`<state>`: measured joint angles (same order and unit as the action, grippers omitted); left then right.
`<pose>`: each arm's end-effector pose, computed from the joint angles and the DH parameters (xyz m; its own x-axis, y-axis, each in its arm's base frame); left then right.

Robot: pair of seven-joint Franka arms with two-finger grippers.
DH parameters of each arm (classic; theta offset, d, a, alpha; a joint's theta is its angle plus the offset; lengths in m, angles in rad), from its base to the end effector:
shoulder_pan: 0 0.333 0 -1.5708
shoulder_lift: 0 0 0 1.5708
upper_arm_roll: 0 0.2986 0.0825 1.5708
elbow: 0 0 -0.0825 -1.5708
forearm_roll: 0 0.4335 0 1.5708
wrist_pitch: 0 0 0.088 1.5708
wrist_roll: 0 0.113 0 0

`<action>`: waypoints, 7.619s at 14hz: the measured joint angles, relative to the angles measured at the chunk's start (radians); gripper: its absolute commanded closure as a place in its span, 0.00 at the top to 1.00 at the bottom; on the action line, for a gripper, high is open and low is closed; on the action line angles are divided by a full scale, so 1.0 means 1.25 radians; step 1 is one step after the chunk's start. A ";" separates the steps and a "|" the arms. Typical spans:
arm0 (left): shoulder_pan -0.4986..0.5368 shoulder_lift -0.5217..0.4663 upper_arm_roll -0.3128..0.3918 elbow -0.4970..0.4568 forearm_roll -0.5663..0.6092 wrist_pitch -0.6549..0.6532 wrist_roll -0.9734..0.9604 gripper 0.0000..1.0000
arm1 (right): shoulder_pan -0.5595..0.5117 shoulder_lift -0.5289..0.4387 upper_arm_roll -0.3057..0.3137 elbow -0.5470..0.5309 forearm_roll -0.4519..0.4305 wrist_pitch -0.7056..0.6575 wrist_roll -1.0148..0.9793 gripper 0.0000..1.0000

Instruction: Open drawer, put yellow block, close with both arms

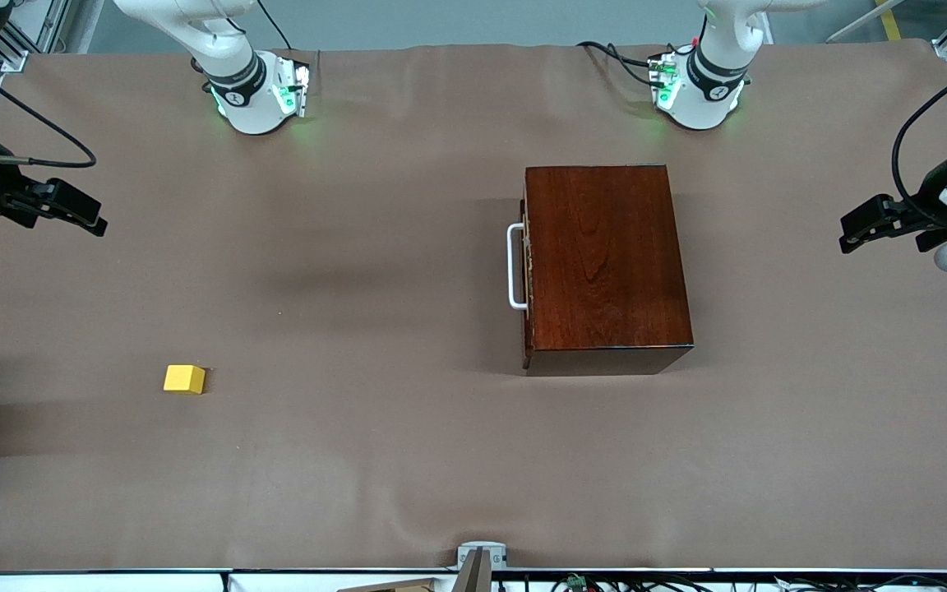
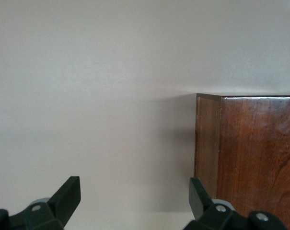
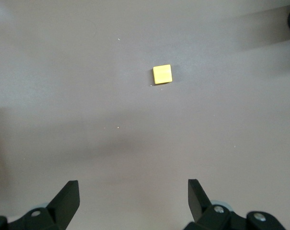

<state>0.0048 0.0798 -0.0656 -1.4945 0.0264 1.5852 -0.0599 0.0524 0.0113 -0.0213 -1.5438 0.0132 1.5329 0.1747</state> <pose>0.6281 -0.0338 0.5931 0.9999 -0.0010 0.0123 -0.0008 -0.9998 -0.0205 0.6031 0.0204 0.6050 0.9895 -0.1426 -0.0241 -0.1429 -0.9897 -0.0089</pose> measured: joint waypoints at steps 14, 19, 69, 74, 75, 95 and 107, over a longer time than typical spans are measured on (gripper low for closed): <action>-0.015 0.000 -0.010 0.001 0.000 0.000 0.001 1.00 | 0.003 0.000 0.001 0.000 0.000 -0.005 0.000 1.00; -0.037 0.005 -0.025 0.000 -0.003 0.000 0.002 1.00 | 0.002 0.001 -0.004 -0.001 0.000 -0.021 0.003 1.00; -0.670 0.518 -0.010 0.139 0.139 0.183 -0.566 1.00 | -0.072 0.267 -0.017 0.034 -0.005 0.021 0.008 1.00; -0.669 0.518 -0.002 0.139 0.139 0.232 -0.597 1.00 | -0.073 0.267 -0.017 0.034 0.003 0.021 0.008 1.00; -0.670 0.519 -0.002 0.139 0.139 0.244 -0.605 1.00 | -0.073 0.267 -0.017 0.034 0.008 0.022 0.008 1.00; -0.703 0.534 -0.006 0.140 0.114 0.425 -0.658 1.00 | -0.091 0.300 -0.018 0.034 0.022 0.127 0.008 1.00; -0.705 0.549 -0.011 0.147 0.038 0.561 -0.660 1.00 | -0.091 0.300 -0.018 0.034 0.022 0.127 0.008 1.00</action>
<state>-0.8767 0.7660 -0.0796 -1.3103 0.0741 2.2859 -0.8845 -0.0619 0.3869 -0.0437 -1.5014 0.0408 1.6920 0.1851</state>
